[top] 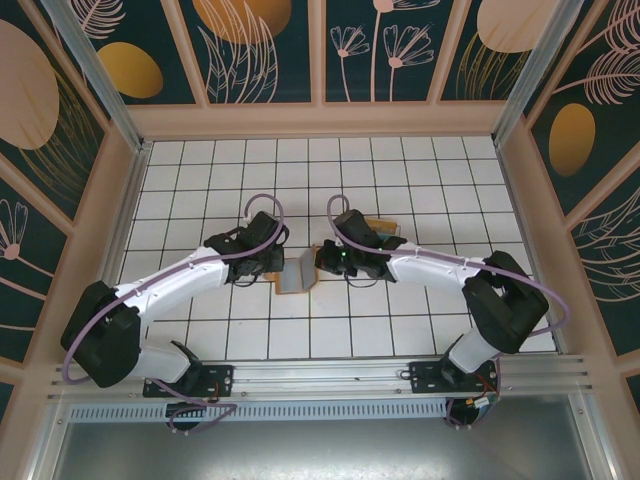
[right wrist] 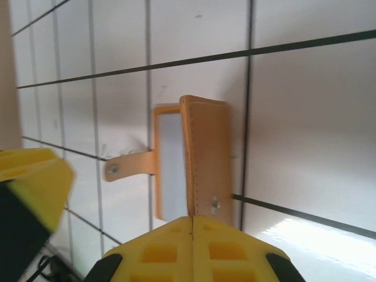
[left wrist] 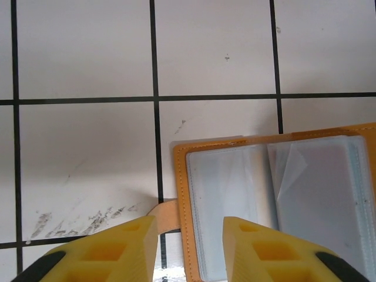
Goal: Take the credit cards out of the card holder
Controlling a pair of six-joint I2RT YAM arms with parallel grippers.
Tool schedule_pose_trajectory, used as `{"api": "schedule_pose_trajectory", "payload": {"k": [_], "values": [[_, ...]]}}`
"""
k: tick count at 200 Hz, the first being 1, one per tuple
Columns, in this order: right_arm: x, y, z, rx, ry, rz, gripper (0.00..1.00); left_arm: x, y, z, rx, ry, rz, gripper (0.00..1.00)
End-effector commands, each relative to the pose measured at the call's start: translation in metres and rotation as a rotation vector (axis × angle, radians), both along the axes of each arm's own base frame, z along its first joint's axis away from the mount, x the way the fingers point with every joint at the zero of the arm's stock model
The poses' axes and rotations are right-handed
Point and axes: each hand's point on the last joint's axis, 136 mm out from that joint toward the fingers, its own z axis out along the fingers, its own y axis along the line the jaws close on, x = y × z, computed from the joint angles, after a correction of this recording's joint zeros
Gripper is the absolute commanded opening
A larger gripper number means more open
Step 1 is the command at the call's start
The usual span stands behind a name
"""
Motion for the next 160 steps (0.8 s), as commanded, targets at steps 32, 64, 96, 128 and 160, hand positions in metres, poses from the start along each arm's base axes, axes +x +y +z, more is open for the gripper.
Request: {"api": "schedule_pose_trajectory", "payload": {"k": [32, 64, 96, 128, 160], "values": [[0.005, 0.023, 0.017, 0.06, -0.024, 0.035, 0.0, -0.003, -0.004, -0.006, -0.051, 0.024, 0.013, 0.37], [0.003, 0.004, 0.001, 0.008, -0.008, -0.011, 0.0, -0.005, -0.005, -0.007, -0.065, 0.027, 0.015, 0.34], [-0.002, -0.015, -0.019, -0.055, 0.006, -0.043, 0.0, -0.008, -0.011, -0.009, -0.112, 0.04, 0.011, 0.29], [-0.008, -0.025, -0.038, -0.09, 0.024, -0.051, 0.0, -0.012, -0.02, -0.017, -0.176, 0.068, 0.013, 0.29], [-0.009, -0.026, -0.048, -0.107, 0.03, -0.049, 0.01, -0.013, -0.023, -0.022, -0.239, 0.084, 0.031, 0.28]]}}
